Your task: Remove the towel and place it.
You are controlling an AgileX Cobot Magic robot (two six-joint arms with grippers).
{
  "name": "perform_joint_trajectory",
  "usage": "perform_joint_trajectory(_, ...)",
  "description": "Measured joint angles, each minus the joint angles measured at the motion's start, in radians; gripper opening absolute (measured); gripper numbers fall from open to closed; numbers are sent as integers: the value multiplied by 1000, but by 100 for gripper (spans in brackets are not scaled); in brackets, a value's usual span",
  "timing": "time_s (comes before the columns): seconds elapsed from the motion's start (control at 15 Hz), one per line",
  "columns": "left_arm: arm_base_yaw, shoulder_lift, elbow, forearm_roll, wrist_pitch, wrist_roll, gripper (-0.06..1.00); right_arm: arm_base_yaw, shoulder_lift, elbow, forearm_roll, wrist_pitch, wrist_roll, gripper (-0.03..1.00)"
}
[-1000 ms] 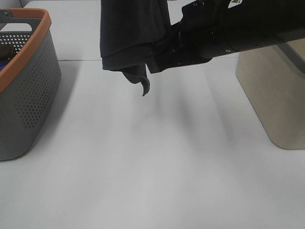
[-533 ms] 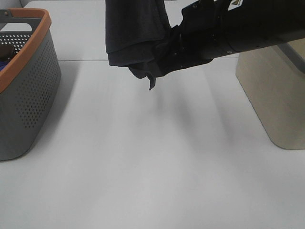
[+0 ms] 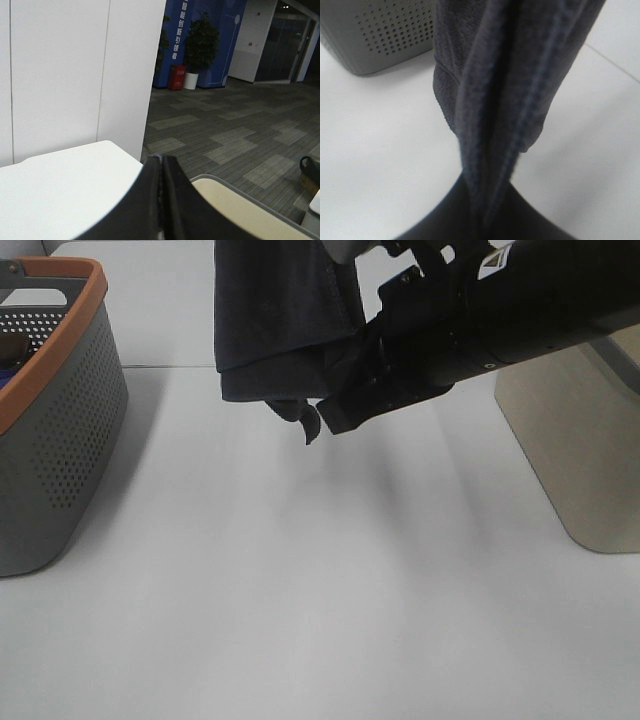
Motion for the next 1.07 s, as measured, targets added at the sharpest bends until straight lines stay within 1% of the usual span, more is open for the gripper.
perform_joint_trajectory(0.13,0,0,0,76,53,0,0,0,0,-39,-60,131,82,0)
perform_joint_trajectory(0.27,10,0,0,119,164,-9,0,0,0,-94,-173,269,213,0)
perform_joint_trajectory(0.4,46,0,0,162,296,-70,0,0,0,-160,-312,397,344,0)
perform_joint_trajectory(0.53,99,0,0,208,424,-142,0,0,0,-233,-440,482,461,0)
perform_joint_trajectory(0.6,125,0,0,225,489,-165,0,0,0,-264,-494,493,500,0)
perform_joint_trajectory(0.73,164,0,0,264,614,-177,0,0,0,-325,-575,499,563,0)
perform_joint_trajectory(0.87,185,0,0,322,710,-180,0,-3,8,-384,-646,500,613,0)
perform_joint_trajectory(0.93,186,0,0,340,725,-180,0,-10,14,-403,-654,500,620,0)
perform_joint_trajectory(1.0,186,0,0,421,758,-180,0,-53,54,-476,-669,490,633,0)
perform_joint_trajectory(1.07,186,2,0,460,757,-181,0,-74,76,-508,-670,477,636,0)
